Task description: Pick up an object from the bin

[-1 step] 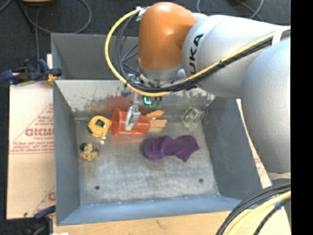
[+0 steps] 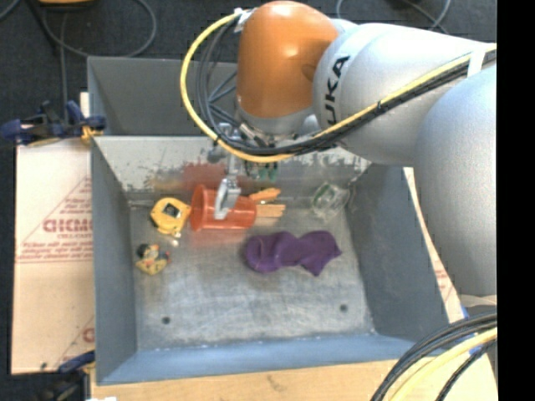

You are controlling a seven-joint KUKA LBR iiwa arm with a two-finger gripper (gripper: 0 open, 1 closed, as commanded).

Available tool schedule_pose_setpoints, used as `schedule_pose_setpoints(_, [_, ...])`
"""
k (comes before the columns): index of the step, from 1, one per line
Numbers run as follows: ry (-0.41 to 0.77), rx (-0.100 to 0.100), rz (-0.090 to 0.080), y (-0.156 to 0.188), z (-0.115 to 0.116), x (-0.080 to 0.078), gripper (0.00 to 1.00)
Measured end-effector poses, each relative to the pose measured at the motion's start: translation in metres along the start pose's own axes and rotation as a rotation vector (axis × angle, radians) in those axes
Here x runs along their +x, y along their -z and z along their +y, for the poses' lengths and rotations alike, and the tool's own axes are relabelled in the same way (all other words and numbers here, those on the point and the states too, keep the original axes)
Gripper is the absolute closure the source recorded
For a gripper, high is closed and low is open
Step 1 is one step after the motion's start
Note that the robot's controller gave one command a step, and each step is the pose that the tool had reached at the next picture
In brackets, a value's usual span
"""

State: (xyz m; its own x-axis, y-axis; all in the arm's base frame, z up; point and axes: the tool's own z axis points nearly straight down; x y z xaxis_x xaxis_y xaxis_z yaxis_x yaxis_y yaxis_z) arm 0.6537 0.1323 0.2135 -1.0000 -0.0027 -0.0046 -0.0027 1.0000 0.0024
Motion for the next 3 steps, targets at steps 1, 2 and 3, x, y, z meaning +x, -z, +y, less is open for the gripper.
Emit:
schedule_pose_setpoints(1, [0.089,0.002,-0.005,-0.037,-0.006,0.000,0.00])
schedule_pose_setpoints(2, [0.468,0.003,-0.041,-0.128,0.016,0.010,1.00])
schedule_pose_setpoints(3, [0.470,0.005,-0.008,-0.133,0.014,0.016,0.00])
